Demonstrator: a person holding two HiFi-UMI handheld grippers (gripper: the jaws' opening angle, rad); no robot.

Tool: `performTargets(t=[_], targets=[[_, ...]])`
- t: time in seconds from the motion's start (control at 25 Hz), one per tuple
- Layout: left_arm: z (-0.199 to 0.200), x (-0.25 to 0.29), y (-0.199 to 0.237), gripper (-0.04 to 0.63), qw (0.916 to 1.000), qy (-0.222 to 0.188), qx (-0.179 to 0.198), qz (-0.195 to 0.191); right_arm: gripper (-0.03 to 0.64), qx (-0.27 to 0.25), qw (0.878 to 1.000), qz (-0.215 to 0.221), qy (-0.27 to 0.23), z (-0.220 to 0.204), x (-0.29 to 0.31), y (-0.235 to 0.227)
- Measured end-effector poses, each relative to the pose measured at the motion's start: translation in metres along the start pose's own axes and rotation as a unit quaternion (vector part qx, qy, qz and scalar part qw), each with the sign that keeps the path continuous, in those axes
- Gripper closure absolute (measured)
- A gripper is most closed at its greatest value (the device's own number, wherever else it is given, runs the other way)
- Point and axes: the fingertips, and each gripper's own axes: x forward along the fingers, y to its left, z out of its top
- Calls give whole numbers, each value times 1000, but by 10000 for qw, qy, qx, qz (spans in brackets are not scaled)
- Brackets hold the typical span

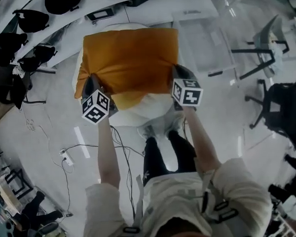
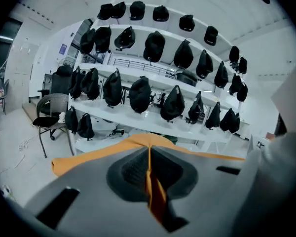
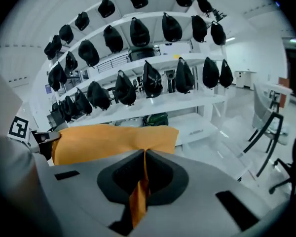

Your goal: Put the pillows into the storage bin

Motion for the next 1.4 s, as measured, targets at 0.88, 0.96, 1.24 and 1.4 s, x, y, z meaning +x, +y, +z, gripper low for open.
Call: performTargets(t=[0.88, 0.96, 1.24, 1.4], targets=[[59, 110, -509, 578, 9488, -570, 1867, -2482, 604, 1219, 9655, -2102, -934, 69, -151, -355], [48, 137, -555, 578, 9392, -507, 2083, -2683, 604, 1309, 9617, -2259, -834, 66, -144, -385], [16, 237, -678, 578, 9095, -171, 2714, -3144, 604, 1892, 9461, -2581, -498, 67, -99, -463], [-7, 268, -716, 578, 8981, -55, 2996, -3220, 604, 2255, 9374, -2621, -413, 54, -79, -485]])
